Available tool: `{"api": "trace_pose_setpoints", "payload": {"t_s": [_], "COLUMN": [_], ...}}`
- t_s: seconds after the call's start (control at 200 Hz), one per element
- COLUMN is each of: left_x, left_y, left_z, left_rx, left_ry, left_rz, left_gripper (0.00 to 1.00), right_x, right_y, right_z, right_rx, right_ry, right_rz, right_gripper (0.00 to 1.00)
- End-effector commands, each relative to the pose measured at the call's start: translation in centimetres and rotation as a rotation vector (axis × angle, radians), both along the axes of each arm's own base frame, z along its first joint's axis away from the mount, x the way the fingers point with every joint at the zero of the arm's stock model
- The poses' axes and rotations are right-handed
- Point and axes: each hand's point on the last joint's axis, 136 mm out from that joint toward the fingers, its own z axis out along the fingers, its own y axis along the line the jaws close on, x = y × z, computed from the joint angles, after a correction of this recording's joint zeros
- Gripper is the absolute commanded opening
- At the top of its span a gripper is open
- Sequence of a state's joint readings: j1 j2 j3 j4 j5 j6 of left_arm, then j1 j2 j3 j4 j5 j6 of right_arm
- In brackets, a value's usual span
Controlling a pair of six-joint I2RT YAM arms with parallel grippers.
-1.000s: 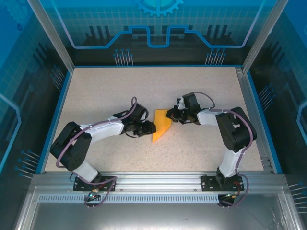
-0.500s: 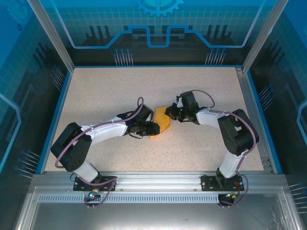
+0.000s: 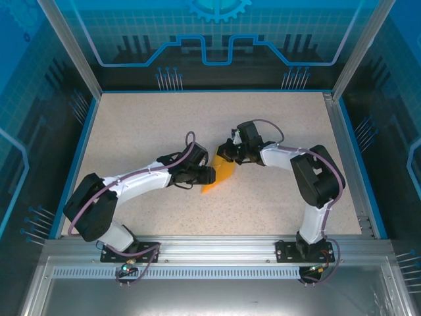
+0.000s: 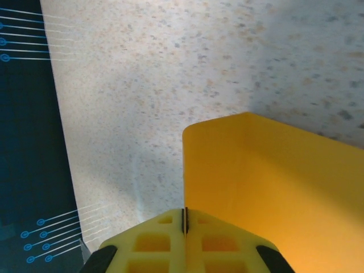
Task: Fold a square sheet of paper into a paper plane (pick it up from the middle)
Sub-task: Fourth fold the wing at the center of the table.
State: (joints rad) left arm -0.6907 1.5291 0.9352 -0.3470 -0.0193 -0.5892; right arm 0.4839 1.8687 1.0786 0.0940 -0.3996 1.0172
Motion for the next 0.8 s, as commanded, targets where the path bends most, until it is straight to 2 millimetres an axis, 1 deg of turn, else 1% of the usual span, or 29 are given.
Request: {"api": "trace_pose_setpoints", "payload": {"t_s": [0.0, 0.06, 0.195, 0.48, 0.615, 0.795], "left_x": [-0.2, -0.3, -0.3, -0.4, -0.3, -0.1], "left_y": [-0.8, -1.1, -1.6, -2.4, -2.3, -2.6], "left_z": [0.9, 0.8, 0.4, -1.4, -2.3, -3.4], "left_rx": [0.001, 0.016, 0.044, 0.105, 0.124, 0.154], "left_ry": [-0.019, -0.023, -0.026, -0.008, 0.003, 0.006], "left_rz": [-0.056, -0.077, -0.1, -0.122, -0.083, -0.067], "left_gripper": [0.54, 0.55, 0.55, 0.54, 0.54, 0.53], "right_x": [-0.7, -1.1, -1.6, -1.7, -1.4, -1.4], "right_y": [0.3, 0.1, -0.3, -0.6, -0.4, -0.5], "right_z": [1.0, 0.6, 0.4, -1.1, -0.9, -0.8], "right_rx": [-0.037, -0.044, -0.059, -0.058, -0.03, -0.016], "right_ry": [0.012, 0.028, 0.031, 0.064, 0.056, 0.063], "right_rz": [0.027, 0.025, 0.021, 0.052, 0.068, 0.085], "right_gripper": [0.04, 0.04, 0.05, 0.1, 0.16, 0.18]}}
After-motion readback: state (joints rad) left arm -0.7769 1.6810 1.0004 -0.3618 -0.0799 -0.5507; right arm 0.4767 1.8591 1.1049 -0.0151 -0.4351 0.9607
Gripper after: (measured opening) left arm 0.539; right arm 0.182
